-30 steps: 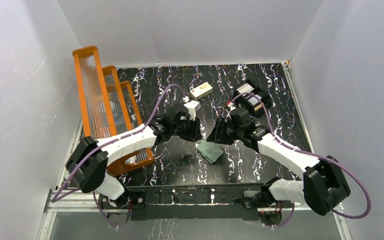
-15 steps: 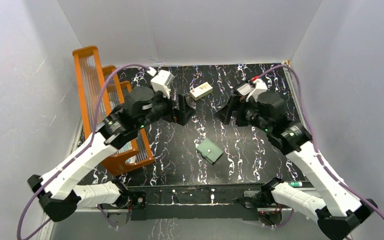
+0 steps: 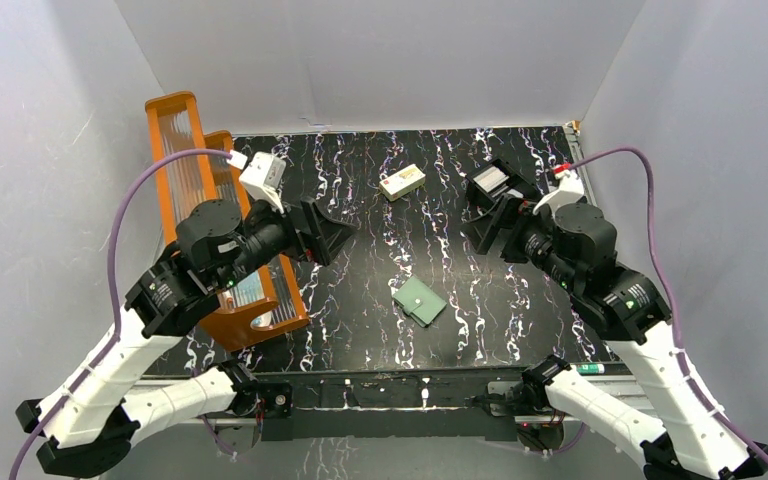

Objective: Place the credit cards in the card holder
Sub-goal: Reset both arms

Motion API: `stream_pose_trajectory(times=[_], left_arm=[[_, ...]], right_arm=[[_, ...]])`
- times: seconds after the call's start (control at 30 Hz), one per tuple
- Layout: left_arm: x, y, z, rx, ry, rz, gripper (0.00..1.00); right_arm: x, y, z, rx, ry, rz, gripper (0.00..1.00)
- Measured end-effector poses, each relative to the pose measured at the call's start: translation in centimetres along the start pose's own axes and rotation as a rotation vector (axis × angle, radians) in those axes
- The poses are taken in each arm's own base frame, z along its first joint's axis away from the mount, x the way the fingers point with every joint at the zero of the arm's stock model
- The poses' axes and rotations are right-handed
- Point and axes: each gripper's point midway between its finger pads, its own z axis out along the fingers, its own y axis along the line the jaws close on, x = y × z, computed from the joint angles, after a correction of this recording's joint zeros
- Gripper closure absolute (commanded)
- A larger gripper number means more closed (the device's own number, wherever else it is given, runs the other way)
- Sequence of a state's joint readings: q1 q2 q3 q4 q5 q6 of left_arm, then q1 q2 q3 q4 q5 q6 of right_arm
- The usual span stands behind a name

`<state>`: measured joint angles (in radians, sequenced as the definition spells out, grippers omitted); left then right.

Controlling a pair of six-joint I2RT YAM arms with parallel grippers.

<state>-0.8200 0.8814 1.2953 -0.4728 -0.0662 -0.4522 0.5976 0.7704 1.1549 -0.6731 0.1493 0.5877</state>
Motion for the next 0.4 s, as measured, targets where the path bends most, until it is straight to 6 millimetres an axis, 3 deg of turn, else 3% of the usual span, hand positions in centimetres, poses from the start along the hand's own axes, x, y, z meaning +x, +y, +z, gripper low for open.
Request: stream_pose_trajectory(times=[0.4], left_arm=[[1.5, 0.7, 0.4, -0.023, 0.042, -0.013, 0.01]], right_arm=[[-0.4, -0.7, -0.6, 0.04, -0.032, 0.058, 0.02]])
